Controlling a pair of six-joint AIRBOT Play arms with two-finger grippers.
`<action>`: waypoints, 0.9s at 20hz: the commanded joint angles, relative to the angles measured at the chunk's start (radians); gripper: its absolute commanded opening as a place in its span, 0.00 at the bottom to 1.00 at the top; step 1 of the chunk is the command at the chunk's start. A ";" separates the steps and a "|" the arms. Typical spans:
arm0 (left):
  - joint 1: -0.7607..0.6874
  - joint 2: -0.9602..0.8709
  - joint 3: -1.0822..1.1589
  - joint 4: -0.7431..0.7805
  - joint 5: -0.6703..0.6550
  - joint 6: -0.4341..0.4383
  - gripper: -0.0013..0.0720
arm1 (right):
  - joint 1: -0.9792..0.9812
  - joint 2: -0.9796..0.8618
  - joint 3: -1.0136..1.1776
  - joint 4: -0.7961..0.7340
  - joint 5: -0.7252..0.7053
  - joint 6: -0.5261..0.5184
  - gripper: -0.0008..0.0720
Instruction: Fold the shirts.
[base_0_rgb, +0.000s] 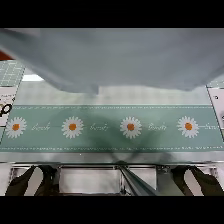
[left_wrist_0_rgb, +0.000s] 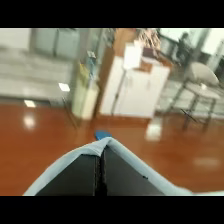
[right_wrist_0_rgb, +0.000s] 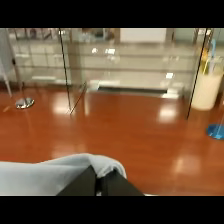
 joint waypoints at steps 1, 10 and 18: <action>0.014 0.103 0.098 0.114 0.002 -0.023 0.03 | 0.000 0.115 0.025 -0.112 0.085 0.048 0.05; -0.506 0.241 0.180 0.834 -0.161 -0.263 0.03 | 0.000 0.216 0.002 -0.251 0.227 0.114 0.05; -0.512 -0.005 -0.176 0.775 -0.148 -0.298 0.03 | 0.000 0.062 -0.303 0.021 0.228 0.034 0.05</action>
